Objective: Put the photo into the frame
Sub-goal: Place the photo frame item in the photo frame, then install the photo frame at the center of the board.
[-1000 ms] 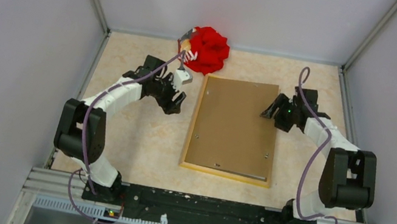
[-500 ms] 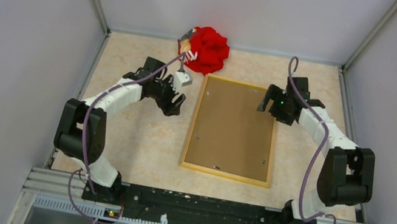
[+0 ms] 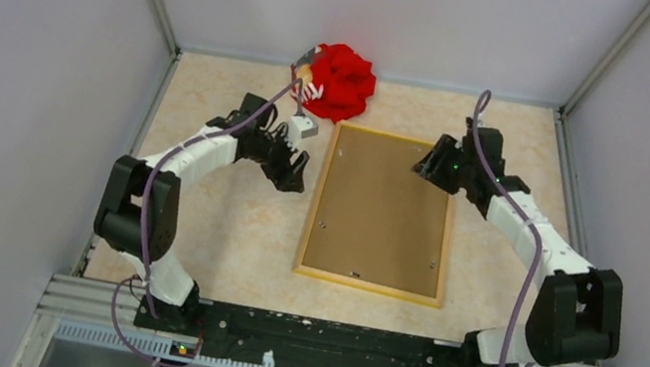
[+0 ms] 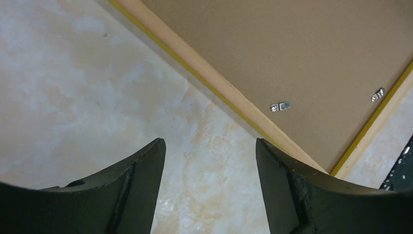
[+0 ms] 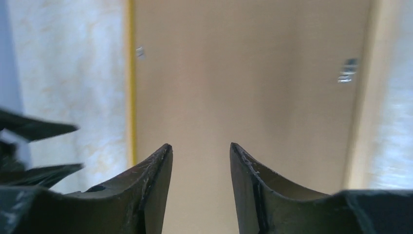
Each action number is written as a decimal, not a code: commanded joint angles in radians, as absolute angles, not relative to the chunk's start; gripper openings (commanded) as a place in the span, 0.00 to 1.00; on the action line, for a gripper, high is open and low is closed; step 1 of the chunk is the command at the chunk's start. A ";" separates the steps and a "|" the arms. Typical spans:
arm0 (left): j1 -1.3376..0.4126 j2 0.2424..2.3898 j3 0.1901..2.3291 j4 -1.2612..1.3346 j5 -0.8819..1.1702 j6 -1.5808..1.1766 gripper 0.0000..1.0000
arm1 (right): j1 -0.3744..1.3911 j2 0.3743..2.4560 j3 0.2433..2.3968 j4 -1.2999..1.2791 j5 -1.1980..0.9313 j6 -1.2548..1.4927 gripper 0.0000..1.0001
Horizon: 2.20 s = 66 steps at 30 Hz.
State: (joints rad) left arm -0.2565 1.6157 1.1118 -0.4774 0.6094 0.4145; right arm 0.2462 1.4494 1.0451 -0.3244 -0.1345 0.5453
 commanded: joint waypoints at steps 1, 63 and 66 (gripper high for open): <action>-0.288 1.681 1.141 -0.461 0.702 0.340 0.74 | 0.381 1.398 0.947 -0.088 -0.248 0.681 0.44; -0.322 1.876 1.115 -0.462 0.727 0.313 0.25 | 0.791 1.820 0.821 0.444 -0.335 0.793 0.28; -0.322 1.876 1.115 -0.466 0.721 0.320 0.25 | 0.789 1.795 0.848 0.398 -0.326 0.765 0.27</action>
